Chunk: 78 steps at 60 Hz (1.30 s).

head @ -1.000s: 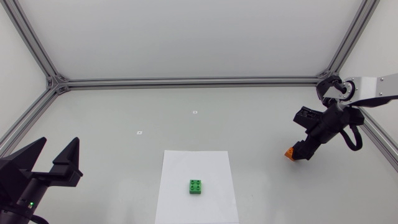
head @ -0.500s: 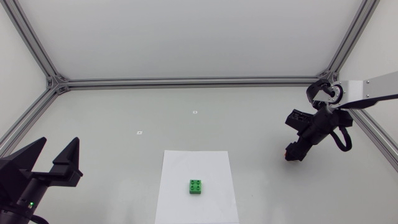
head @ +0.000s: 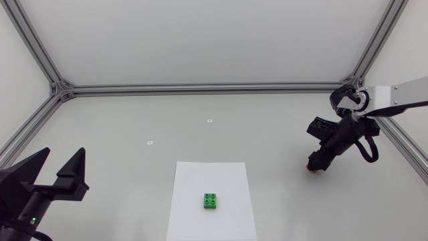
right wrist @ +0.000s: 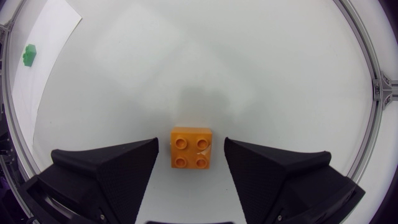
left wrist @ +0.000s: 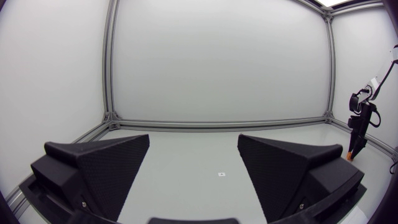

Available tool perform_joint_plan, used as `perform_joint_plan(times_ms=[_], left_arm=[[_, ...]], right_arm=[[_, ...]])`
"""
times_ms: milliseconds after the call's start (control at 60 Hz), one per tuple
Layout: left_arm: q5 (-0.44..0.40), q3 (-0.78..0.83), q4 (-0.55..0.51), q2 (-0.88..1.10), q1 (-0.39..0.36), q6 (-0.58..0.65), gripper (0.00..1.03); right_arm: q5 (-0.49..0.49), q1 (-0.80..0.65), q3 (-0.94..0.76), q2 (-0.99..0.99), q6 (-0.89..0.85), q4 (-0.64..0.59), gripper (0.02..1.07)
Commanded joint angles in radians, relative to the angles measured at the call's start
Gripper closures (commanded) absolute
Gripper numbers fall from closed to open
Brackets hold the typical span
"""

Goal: Pick up the orange 2x2 brick with the right arm and stack it on top of the green 2x2 brick in the center

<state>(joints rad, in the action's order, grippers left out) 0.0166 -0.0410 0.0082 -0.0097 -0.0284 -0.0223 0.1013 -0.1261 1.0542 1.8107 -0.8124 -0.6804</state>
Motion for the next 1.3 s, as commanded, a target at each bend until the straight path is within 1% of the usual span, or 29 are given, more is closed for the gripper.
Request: perform_joint_plan(times_ms=[0, 483, 533, 567, 750, 800, 850, 900, 1050, 1133, 1200, 1233, 1283], left_arm=[[-0.003, 0.041, -0.011, -0.006, 0.001, 0.005, 0.04], [-0.003, 0.041, -0.011, -0.006, 0.001, 0.005, 0.04], [-0.003, 0.041, -0.011, -0.006, 0.001, 0.007, 0.04], [-0.003, 0.041, -0.011, -0.006, 0.001, 0.005, 0.04], [-0.003, 0.041, -0.011, -0.006, 0.001, 0.005, 0.04], [-0.003, 0.041, -0.011, -0.006, 0.001, 0.005, 0.04], [-0.003, 0.041, -0.011, -0.006, 0.001, 0.005, 0.04], [-0.003, 0.041, -0.011, -0.006, 0.001, 0.005, 0.04], [-0.003, 0.041, -0.011, -0.006, 0.001, 0.005, 0.04], [-0.003, 0.041, -0.011, -0.006, 0.001, 0.005, 0.04], [-0.003, 0.041, -0.011, -0.006, 0.001, 0.005, 0.04], [-0.003, 0.041, -0.011, -0.006, 0.001, 0.005, 0.04], [-0.003, 0.041, -0.011, -0.006, 0.001, 0.005, 0.04]], right_arm=[[0.0, -0.006, 0.017, 0.015, -0.01, -0.004, 0.34], [-0.008, -0.015, 0.021, 0.032, -0.031, -0.005, 0.34], [-0.008, -0.017, 0.021, 0.032, -0.034, -0.005, 0.39], [-0.008, -0.017, 0.023, 0.032, -0.034, -0.005, 0.41], [-0.009, -0.017, 0.023, 0.032, -0.042, -0.007, 0.41], [-0.009, -0.017, 0.023, 0.032, -0.044, -0.007, 0.45], [-0.009, -0.017, 0.023, 0.033, -0.045, -0.007, 0.45], [-0.009, -0.015, 0.021, 0.035, -0.048, -0.005, 0.48], [-0.009, -0.014, 0.015, 0.041, -0.05, -0.002, 0.48], [-0.009, -0.012, 0.015, 0.045, -0.053, 0.001, 0.54], [-0.008, -0.012, 0.015, 0.05, -0.051, 0.001, 0.55], [-0.002, -0.012, 0.015, 0.047, -0.051, 0.001, 0.6], [-0.002, -0.01, 0.007, 0.041, -0.053, 0.001, 0.61]])
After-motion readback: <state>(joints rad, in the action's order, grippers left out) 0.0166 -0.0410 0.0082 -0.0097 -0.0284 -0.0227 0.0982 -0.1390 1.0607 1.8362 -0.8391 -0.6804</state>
